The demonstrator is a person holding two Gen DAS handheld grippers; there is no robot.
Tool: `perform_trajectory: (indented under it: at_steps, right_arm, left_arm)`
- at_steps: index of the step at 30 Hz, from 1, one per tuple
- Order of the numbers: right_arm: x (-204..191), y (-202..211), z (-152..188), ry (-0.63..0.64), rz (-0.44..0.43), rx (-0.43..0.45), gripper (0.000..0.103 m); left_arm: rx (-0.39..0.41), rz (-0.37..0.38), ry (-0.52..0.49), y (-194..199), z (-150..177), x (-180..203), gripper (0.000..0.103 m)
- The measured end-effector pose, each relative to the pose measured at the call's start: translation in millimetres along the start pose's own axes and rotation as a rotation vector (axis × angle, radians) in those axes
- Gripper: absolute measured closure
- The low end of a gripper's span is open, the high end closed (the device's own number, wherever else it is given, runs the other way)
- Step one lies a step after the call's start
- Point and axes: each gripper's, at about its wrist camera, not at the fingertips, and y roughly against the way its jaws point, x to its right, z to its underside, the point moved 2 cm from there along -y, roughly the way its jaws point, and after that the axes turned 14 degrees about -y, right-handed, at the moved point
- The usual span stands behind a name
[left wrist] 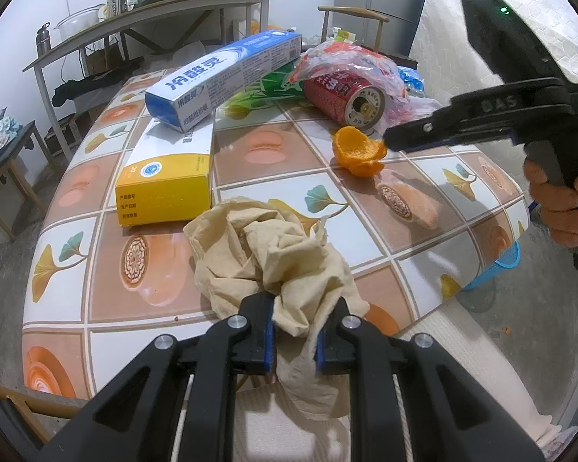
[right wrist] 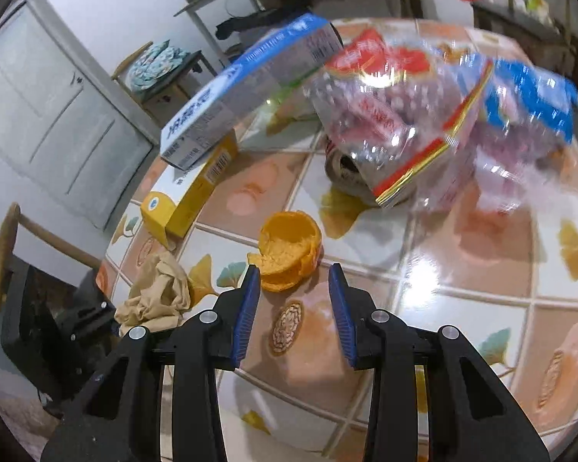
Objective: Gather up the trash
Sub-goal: 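Close the right tool on the orange peel and lift it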
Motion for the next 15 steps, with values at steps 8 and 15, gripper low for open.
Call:
perform_trajectory:
  at_steps: [8,15]
  right_arm:
    - [-2,-19,-3,-0.059,-0.021,-0.016,0.067]
    - [1,-24,-2,-0.072,0.036,-0.018,0.085]
  left_arm:
    - [0.001,0.001,0.0,0,0,0,0.089]
    - [0.002,0.001,0.003,0,0,0,0.089]
